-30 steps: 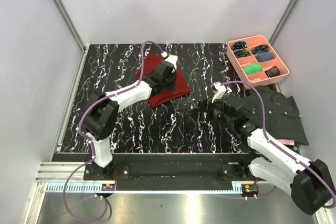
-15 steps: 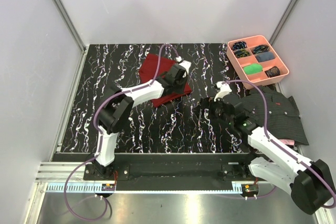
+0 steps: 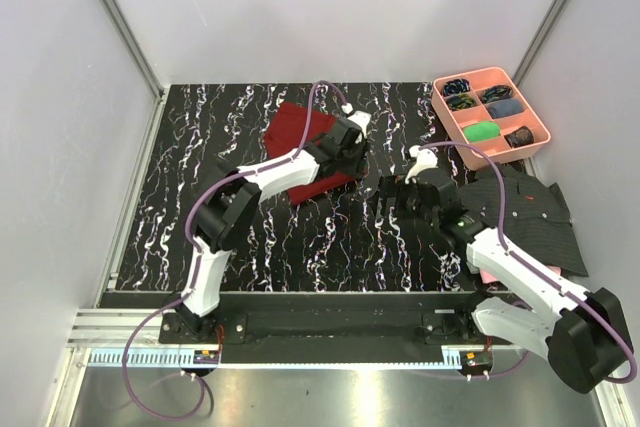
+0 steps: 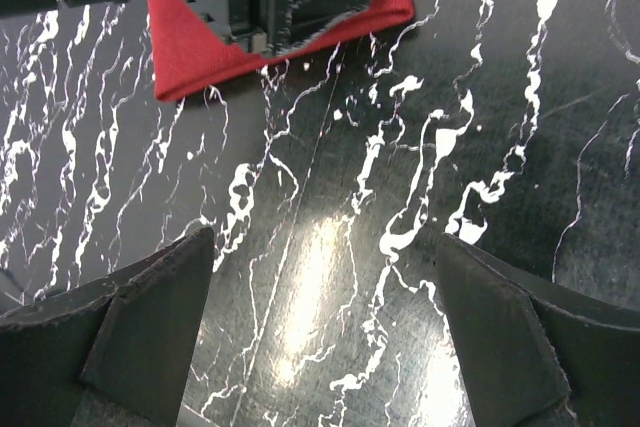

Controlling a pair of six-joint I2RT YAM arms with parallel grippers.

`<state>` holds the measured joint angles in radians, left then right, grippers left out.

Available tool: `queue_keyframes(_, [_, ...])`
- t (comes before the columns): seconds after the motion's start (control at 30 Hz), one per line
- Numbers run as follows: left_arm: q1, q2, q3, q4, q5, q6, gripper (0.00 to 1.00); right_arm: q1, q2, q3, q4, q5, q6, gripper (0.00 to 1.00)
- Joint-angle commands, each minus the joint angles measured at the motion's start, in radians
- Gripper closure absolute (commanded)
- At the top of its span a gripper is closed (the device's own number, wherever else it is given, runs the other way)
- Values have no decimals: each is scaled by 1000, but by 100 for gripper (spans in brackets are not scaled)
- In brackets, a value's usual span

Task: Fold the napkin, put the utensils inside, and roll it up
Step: Fold the napkin at the center of the board, then move the napkin to the center of the board.

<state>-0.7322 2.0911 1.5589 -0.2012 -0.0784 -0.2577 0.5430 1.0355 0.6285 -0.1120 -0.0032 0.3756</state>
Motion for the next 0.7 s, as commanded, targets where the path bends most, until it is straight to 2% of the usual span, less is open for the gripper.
queue_keyframes(0.0, [-4, 14, 73, 28, -15, -32, 42, -9, 1, 56, -31, 39, 8, 0])
queue_keyframes(0.2, [17, -22, 96, 17, -61, -61, 18, -101, 41, 79, -40, -38, -1, 0])
queue_keyframes(0.3, [86, -84, 40, -1, -35, -145, 15, -149, 115, 123, -35, -142, -50, 0])
queue_keyframes(0.43, [221, -228, -149, 55, 20, -245, 9, -172, 308, 250, -34, -256, -160, 0])
queue_keyframes(0.53, [301, -342, -334, 80, 63, -319, 7, -173, 444, 348, -32, -302, -211, 0])
queue_keyframes(0.67, [373, -477, -471, 89, 112, -354, 6, -179, 587, 453, -20, -316, -259, 0])
